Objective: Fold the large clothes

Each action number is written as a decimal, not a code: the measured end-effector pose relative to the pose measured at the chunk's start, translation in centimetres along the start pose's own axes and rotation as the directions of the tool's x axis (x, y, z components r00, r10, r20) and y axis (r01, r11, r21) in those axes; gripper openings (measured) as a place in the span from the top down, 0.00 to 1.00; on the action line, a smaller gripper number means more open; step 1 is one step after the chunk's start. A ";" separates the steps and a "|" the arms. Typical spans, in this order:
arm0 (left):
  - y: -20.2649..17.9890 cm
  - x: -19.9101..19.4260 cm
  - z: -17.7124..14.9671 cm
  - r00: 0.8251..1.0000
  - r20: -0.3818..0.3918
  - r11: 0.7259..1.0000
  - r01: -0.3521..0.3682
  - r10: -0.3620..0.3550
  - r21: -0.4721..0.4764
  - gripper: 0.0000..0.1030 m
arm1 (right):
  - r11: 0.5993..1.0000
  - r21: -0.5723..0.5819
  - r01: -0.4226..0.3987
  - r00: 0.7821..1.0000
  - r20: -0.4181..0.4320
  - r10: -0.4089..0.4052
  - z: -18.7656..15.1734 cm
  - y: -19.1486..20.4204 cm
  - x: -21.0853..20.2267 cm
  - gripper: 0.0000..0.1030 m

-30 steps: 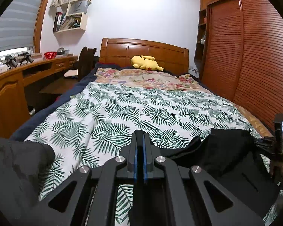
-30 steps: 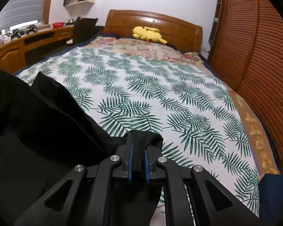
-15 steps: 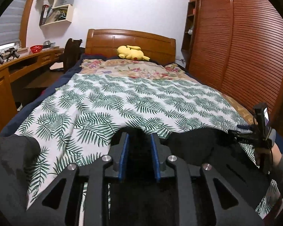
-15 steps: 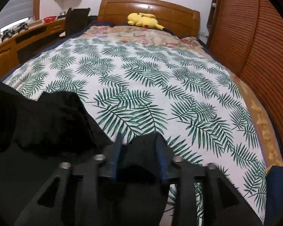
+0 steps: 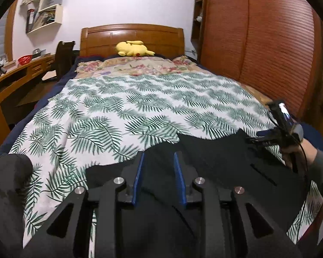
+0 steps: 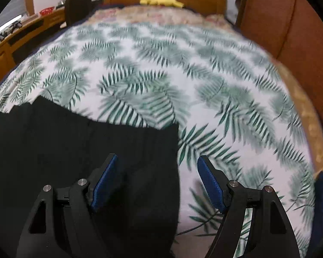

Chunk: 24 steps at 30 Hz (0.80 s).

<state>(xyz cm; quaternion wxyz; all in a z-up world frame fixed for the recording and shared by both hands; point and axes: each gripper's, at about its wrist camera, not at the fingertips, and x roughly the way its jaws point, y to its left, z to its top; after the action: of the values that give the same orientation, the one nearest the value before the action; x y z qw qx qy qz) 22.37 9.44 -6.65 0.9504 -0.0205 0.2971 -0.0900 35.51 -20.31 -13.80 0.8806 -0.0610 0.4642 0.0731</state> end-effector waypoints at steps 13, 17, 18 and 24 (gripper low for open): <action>-1.1 -1.0 -1.4 0.999 -0.022 0.999 0.029 -0.028 0.025 0.75 | 0.999 -0.043 -0.019 0.998 -0.069 0.016 0.1 0.7 1.6 0.96; -0.6 -1.6 -1.4 1.000 -0.011 0.999 0.030 -0.030 0.011 0.75 | 0.994 -0.047 0.099 0.992 0.080 -0.095 0.9 0.8 -0.7 0.99; -0.6 -1.6 -1.4 1.000 -0.010 1.000 0.030 -0.030 0.009 0.75 | 0.992 -0.033 0.119 0.987 0.110 -0.114 1.2 0.8 -1.3 0.99; -0.6 -2.0 -2.1 0.999 -0.017 0.999 0.034 -0.033 0.017 0.75 | 0.984 -0.008 0.176 0.980 0.091 -0.174 2.2 0.8 -2.0 0.87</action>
<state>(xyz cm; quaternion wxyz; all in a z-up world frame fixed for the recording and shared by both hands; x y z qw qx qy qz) 19.46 9.27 -7.18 0.9463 -0.0167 0.3041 -0.1086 36.03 -19.26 -10.95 0.9032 -0.1052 0.4162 0.0017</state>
